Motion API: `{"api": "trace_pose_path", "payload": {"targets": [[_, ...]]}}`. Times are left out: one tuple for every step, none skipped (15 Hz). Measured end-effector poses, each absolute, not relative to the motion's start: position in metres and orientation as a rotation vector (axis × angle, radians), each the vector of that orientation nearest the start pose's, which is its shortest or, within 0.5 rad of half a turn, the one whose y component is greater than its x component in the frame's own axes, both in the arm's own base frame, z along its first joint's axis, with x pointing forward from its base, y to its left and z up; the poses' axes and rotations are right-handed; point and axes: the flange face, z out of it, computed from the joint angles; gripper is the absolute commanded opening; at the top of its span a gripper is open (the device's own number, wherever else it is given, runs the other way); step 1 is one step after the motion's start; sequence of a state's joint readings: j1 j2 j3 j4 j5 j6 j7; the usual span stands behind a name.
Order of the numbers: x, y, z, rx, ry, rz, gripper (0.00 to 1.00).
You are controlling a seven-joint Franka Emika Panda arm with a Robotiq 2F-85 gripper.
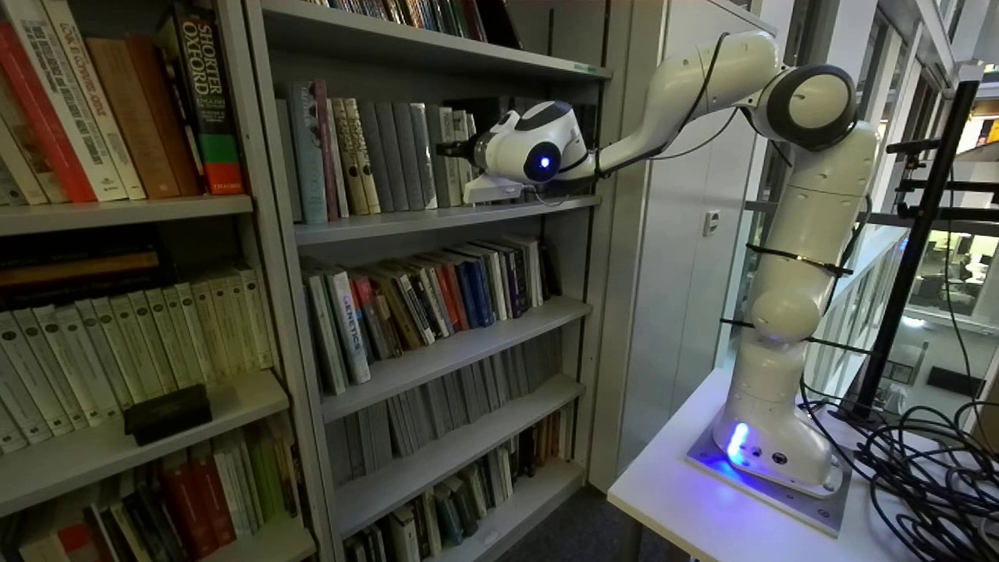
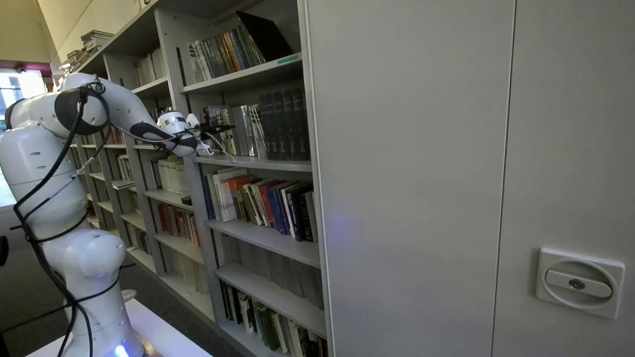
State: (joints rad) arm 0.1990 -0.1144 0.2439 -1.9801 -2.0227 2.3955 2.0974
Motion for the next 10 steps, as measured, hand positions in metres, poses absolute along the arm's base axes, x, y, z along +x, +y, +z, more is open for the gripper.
{"api": "trace_pose_path", "payload": {"targets": [[0.518,0.243,0.586,-2.244,0.212,-2.441,1.0],[0.518,0.242,0.586,-2.243,0.213,-2.444,1.0],[0.519,0.241,0.586,-2.243,0.215,-2.445,1.0],[0.52,0.24,0.586,-2.245,0.216,-2.445,1.0],[0.52,0.239,0.585,-2.248,0.217,-2.444,1.0],[0.521,0.239,0.584,-2.251,0.218,-2.442,1.0],[0.522,0.239,0.583,-2.254,0.218,-2.44,1.0],[0.524,0.239,0.582,-2.256,0.219,-2.438,1.0],[0.526,0.239,0.581,-2.259,0.22,-2.436,1.0],[0.528,0.24,0.579,-2.262,0.221,-2.433,1.0]]}}
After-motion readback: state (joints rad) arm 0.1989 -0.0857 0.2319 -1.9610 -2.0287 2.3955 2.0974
